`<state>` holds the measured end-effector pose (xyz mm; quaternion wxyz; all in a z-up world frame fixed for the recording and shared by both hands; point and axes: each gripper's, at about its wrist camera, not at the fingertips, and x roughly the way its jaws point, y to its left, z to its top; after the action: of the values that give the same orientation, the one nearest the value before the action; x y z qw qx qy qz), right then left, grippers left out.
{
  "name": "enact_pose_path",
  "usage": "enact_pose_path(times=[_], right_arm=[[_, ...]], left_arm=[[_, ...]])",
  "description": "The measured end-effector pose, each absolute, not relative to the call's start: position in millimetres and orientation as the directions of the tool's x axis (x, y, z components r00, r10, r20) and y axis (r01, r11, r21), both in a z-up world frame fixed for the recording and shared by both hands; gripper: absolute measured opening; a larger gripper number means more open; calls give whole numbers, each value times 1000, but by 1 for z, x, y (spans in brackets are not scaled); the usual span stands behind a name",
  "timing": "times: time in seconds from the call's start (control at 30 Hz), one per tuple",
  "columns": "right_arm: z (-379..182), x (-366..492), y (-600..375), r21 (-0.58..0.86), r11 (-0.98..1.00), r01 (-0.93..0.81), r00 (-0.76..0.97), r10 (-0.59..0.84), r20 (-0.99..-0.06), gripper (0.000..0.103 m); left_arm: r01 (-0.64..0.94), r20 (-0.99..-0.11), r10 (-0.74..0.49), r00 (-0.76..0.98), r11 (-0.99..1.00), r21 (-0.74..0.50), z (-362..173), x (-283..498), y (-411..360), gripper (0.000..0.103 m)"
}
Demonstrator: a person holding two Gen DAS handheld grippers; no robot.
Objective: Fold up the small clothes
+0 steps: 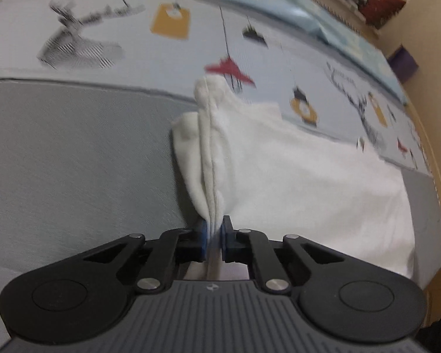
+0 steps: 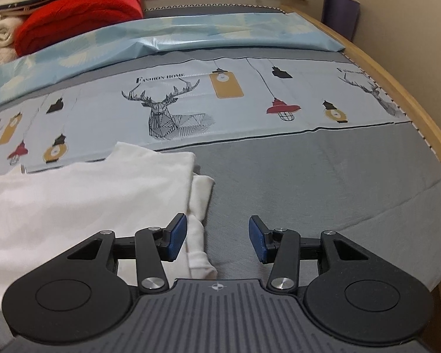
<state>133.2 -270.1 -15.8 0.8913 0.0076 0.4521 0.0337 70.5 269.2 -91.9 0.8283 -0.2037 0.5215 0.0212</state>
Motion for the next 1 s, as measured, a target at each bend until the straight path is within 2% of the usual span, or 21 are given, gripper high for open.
enact_pose_path(times=[0.03,0.13,0.2,0.3,0.37,0.4,0.5,0.7,0.83,1.0], right_arm=[[-16,135,-268,54,997,-47,590,72,-804,48],[-15,137,-261,80,996,-34,596,84,-799,49],[-16,137,-253,92,995,-35,595,94,-798,49],[-19,137,-241,98,993,-63,593,116,-797,49],[-20,137,-233,98,992,-85,594,129,-794,49],[-21,136,-231,98,991,-94,596,135,-791,49],[-25,135,-230,99,989,-109,595,145,-790,49],[-40,135,-245,127,988,-90,581,155,-799,49],[-50,137,-256,139,988,-66,561,152,-814,49],[-54,139,-263,147,987,-60,562,155,-812,49]], left_arm=[[-274,-882,-138,451,919,-284,-88,69,273,9],[-323,-933,89,349,946,-30,-86,57,278,8],[-317,-932,204,298,943,105,-81,46,280,8],[-285,-914,271,302,940,185,-71,40,279,7],[-287,-909,244,337,947,148,-60,40,276,7],[-291,-909,199,365,952,92,-52,41,275,7],[-285,-895,0,446,948,-143,-37,50,267,6],[-174,-799,-300,521,879,-444,-17,80,214,6],[-109,-746,-415,520,835,-540,-13,108,159,6],[-64,-732,-474,489,818,-572,-18,139,86,6]])
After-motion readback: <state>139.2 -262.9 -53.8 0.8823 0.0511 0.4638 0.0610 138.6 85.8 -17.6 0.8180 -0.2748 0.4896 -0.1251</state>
